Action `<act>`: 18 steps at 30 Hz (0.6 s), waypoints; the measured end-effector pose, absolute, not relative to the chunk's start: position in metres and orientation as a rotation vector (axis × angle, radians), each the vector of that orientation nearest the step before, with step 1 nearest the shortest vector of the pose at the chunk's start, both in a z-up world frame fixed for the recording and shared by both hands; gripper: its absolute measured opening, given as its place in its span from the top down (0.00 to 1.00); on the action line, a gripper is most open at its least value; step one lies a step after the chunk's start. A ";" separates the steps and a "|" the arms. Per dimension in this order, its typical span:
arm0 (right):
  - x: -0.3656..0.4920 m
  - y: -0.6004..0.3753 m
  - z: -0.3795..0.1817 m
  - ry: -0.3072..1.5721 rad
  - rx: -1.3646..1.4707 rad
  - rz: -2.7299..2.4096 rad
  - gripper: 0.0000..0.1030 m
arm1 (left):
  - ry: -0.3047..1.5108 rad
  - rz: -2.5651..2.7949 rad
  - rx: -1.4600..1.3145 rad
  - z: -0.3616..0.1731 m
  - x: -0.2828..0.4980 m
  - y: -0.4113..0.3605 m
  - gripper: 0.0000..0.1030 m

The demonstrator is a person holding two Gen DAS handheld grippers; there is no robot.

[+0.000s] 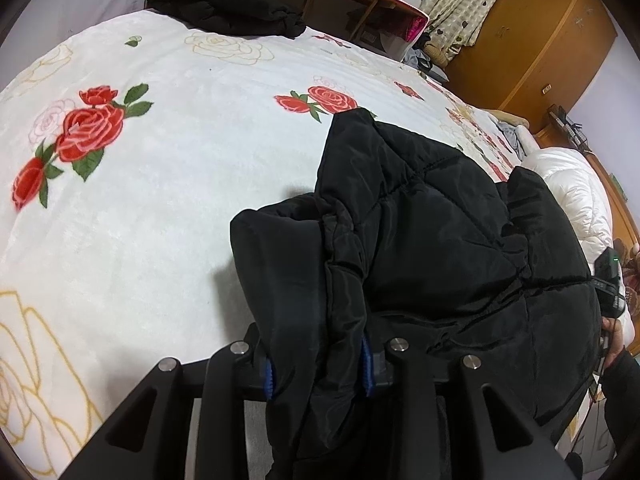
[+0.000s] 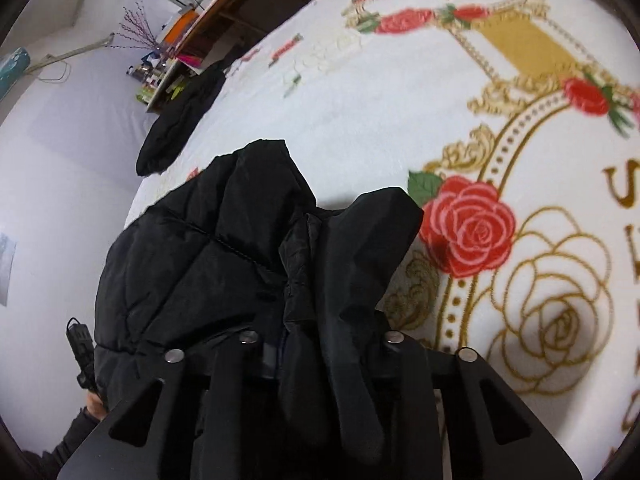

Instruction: Fold large clothes

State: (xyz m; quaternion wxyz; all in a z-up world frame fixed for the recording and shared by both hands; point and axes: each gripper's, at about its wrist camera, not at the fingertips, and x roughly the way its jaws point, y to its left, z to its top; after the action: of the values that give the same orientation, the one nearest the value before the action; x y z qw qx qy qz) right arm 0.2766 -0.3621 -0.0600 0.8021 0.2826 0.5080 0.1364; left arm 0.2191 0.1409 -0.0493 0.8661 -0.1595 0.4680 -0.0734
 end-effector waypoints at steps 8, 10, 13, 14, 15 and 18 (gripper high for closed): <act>0.229 -0.350 0.015 0.960 0.548 0.285 0.81 | 0.954 -0.165 -0.303 -0.018 0.208 0.140 0.73; 0.217 -0.345 0.033 0.937 0.540 0.282 0.81 | 0.945 -0.172 -0.299 -0.008 0.202 0.140 0.73; 0.201 -0.342 0.056 0.908 0.532 0.278 0.81 | 0.921 -0.190 -0.300 0.008 0.189 0.141 0.74; 0.194 -0.341 0.065 0.899 0.532 0.272 0.81 | 0.912 -0.199 -0.302 0.014 0.184 0.141 0.74; 0.189 -0.340 0.072 0.894 0.536 0.265 0.81 | 0.905 -0.207 -0.297 0.020 0.180 0.141 0.74; 0.162 -0.339 0.086 0.883 0.533 0.246 0.80 | 0.891 -0.235 -0.278 0.034 0.164 0.138 0.74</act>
State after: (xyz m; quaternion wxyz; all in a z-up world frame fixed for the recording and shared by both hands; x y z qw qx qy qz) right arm 0.1624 -0.3385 0.0863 0.8626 0.2542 0.4213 0.1174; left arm 0.1639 0.1376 0.0341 0.8863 -0.1338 0.4287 -0.1132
